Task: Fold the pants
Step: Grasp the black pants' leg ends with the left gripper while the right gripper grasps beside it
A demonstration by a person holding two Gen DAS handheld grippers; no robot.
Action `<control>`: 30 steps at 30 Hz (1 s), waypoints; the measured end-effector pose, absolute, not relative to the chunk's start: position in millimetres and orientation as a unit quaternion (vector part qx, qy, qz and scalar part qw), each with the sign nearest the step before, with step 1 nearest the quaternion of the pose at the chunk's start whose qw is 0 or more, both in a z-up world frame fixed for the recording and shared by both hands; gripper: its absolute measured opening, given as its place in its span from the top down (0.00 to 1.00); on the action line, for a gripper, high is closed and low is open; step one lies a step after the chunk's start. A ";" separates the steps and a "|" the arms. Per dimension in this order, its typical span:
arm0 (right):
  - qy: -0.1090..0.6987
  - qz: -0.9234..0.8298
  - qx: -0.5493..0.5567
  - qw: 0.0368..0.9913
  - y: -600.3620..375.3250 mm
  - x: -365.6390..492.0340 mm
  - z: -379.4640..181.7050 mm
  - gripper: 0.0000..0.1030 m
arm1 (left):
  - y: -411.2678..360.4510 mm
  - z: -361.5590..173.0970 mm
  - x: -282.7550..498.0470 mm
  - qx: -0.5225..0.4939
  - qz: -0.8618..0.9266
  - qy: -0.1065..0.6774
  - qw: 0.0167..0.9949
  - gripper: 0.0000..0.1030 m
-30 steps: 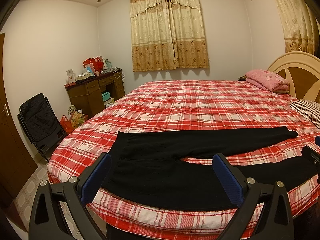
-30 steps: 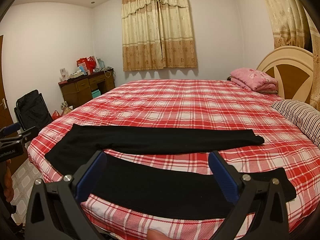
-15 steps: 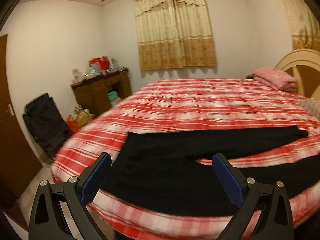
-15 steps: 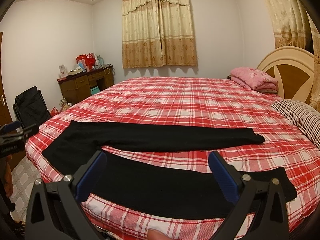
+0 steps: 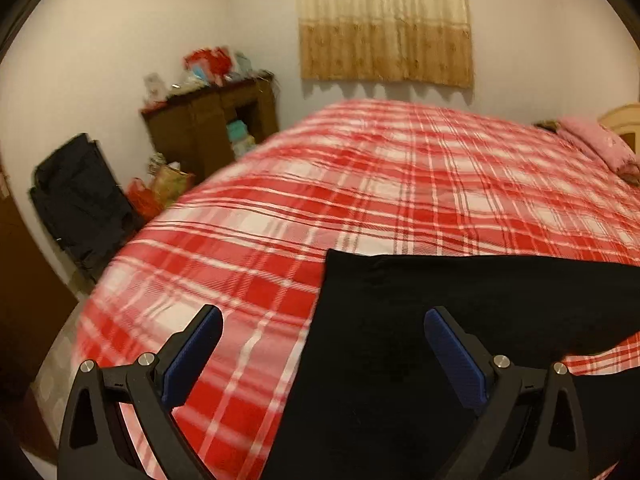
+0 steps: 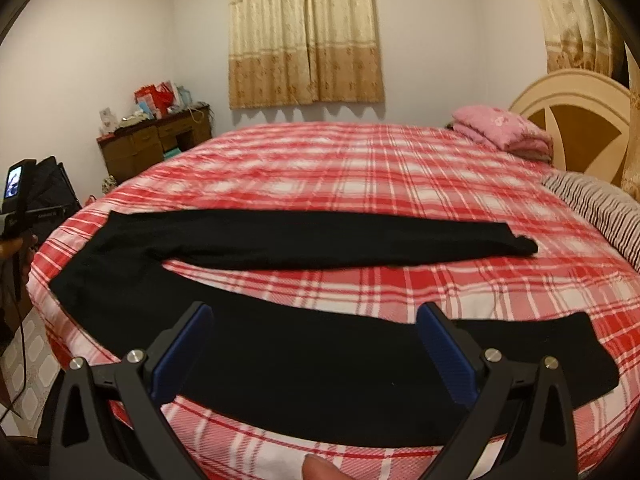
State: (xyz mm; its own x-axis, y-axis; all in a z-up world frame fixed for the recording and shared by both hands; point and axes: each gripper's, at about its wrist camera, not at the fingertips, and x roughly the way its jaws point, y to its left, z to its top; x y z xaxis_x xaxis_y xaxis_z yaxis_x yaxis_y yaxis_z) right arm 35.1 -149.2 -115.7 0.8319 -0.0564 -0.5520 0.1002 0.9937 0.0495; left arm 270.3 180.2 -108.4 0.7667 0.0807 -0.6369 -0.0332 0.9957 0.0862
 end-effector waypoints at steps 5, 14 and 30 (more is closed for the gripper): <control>0.305 -0.066 0.032 0.950 -159.9 45.1 -128.9 0.00 | 167.6 -136.3 325.5 0.084 0.031 0.367 0.926 0.02; 0.328 -0.116 0.044 0.936 -212.8 67.0 -128.2 0.00 | 187.6 -163.0 381.2 0.055 0.002 0.429 0.902 0.38; 0.370 -0.202 0.115 0.899 -371.1 136.2 -113.7 0.23 | 186.0 -169.4 393.2 0.021 -0.048 0.440 0.897 0.78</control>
State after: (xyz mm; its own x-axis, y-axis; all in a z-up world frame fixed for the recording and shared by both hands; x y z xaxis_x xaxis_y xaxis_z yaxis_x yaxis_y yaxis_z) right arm 136.2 -371.1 -113.7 0.6438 -0.2787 -0.7127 0.4493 0.8915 0.0572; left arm 393.2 186.0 -169.4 0.6088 -0.0668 -0.7905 0.1044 0.9945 -0.0036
